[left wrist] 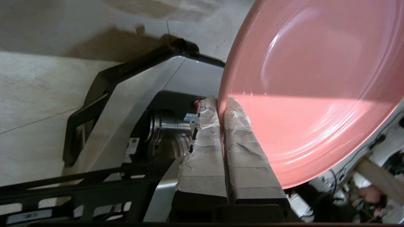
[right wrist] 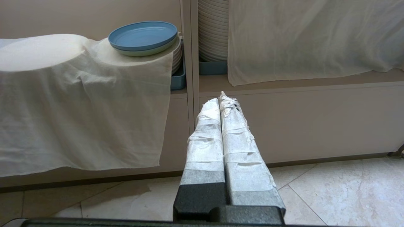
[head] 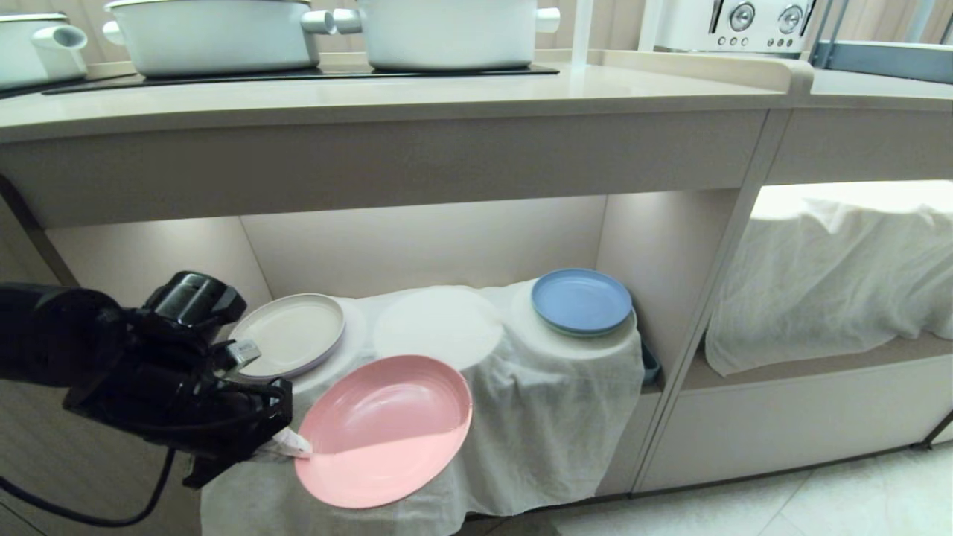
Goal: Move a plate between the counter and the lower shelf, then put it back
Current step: Put the plate in the cupboard
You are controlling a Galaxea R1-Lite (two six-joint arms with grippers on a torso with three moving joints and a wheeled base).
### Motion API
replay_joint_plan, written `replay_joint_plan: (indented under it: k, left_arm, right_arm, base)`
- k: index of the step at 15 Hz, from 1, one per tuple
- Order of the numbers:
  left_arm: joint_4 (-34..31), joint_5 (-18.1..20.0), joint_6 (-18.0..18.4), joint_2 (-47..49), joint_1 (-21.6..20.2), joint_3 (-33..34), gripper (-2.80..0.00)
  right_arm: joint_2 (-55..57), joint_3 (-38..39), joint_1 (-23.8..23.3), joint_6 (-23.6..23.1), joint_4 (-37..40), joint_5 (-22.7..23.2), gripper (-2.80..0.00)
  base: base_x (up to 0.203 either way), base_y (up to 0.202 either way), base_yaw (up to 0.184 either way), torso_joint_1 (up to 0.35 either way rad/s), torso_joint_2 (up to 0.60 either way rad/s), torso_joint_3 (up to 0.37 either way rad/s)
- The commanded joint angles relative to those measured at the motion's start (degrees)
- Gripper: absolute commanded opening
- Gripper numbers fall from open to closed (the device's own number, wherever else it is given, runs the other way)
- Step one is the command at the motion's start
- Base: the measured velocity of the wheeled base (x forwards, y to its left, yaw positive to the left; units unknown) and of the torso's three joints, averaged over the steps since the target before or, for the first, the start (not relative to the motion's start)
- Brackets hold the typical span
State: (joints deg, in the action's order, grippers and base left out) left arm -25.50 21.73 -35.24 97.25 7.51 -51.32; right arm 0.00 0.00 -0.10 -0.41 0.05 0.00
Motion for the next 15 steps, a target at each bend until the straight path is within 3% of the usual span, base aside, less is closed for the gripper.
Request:
replay_joint_plan:
  k: [1, 8, 15]
  left_arm:
    - [1.4, -1.3, -3.3, 1.9, 1.1, 0.1, -2.80]
    - [10.1, -6.5, -16.8, 5.0, 7.8, -0.2, -2.80]
    - [16.1, -9.8, -21.5, 11.0, 9.1, -2.9, -2.80]
  right_arm:
    - [0.0, 0.0, 0.0, 0.0, 0.0, 0.0, -2.80]
    - [0.0, 0.0, 0.0, 0.0, 0.0, 0.0, -2.80]
    - [0.0, 0.0, 0.0, 0.0, 0.0, 0.0, -2.80]
  base:
    - [0.000, 0.000, 0.000, 0.000, 0.00, 0.000]
    - [0.000, 0.000, 0.000, 0.000, 0.00, 0.000]
    - [0.000, 0.000, 0.000, 0.000, 0.00, 0.000]
